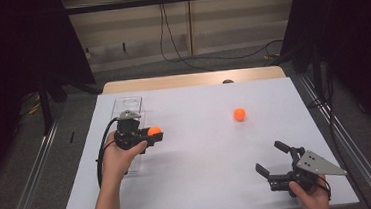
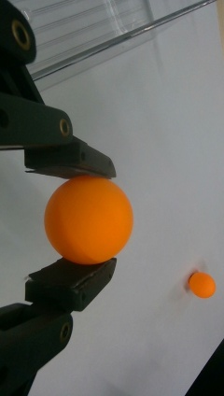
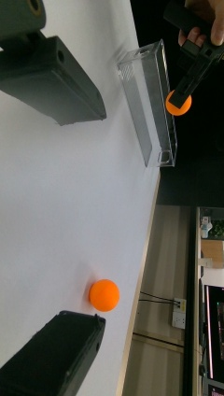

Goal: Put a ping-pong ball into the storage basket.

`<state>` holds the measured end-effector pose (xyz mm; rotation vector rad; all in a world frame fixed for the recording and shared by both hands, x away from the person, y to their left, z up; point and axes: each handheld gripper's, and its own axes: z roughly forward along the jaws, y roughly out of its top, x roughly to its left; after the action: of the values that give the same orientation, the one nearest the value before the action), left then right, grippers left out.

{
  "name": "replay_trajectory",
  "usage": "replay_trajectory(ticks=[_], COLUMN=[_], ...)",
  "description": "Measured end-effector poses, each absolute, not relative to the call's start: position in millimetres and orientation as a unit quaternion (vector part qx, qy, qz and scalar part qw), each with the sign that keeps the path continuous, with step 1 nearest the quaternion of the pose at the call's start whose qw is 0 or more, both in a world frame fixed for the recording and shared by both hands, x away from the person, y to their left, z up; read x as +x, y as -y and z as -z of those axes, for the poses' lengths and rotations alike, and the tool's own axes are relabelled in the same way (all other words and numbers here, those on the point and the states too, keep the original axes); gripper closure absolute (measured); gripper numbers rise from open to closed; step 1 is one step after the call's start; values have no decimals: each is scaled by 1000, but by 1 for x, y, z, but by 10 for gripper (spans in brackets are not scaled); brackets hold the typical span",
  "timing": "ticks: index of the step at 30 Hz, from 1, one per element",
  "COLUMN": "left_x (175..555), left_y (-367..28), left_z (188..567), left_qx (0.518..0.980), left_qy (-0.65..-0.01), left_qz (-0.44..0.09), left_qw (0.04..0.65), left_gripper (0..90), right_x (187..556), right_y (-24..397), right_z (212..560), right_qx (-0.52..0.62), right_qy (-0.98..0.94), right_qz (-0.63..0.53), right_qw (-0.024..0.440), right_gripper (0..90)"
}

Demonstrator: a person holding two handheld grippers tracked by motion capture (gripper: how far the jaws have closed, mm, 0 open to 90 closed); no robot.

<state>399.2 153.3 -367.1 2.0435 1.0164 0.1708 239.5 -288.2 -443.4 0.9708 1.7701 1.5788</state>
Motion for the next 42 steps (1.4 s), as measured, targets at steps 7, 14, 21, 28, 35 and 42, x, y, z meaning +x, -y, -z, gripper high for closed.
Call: replay_trajectory(ticks=[7, 14, 21, 28, 35, 42], left_x=[399, 400, 400, 400, 401, 401], left_y=[-156, -161, -165, -167, -169, -172], left_z=[366, 365, 364, 364, 364, 364], left_qx=[812, 811, 808, 810, 810, 808], left_qy=[-407, -410, -414, -415, -415, -418], left_qz=[-71, -74, -77, -80, -84, -85], left_qw=[413, 412, 412, 407, 405, 407], left_gripper=[509, 509, 509, 509, 509, 509], right_x=[240, 240, 239, 239, 240, 240], right_y=[288, 288, 288, 288, 288, 288], right_z=[444, 443, 443, 443, 443, 443], right_qx=[363, 363, 363, 362, 362, 360], right_qy=[-662, -662, -662, -662, -662, -663], right_qz=[-591, -591, -591, -591, -591, -591], right_qw=[285, 285, 285, 285, 286, 285], right_gripper=[21, 21, 21, 21, 21, 21])
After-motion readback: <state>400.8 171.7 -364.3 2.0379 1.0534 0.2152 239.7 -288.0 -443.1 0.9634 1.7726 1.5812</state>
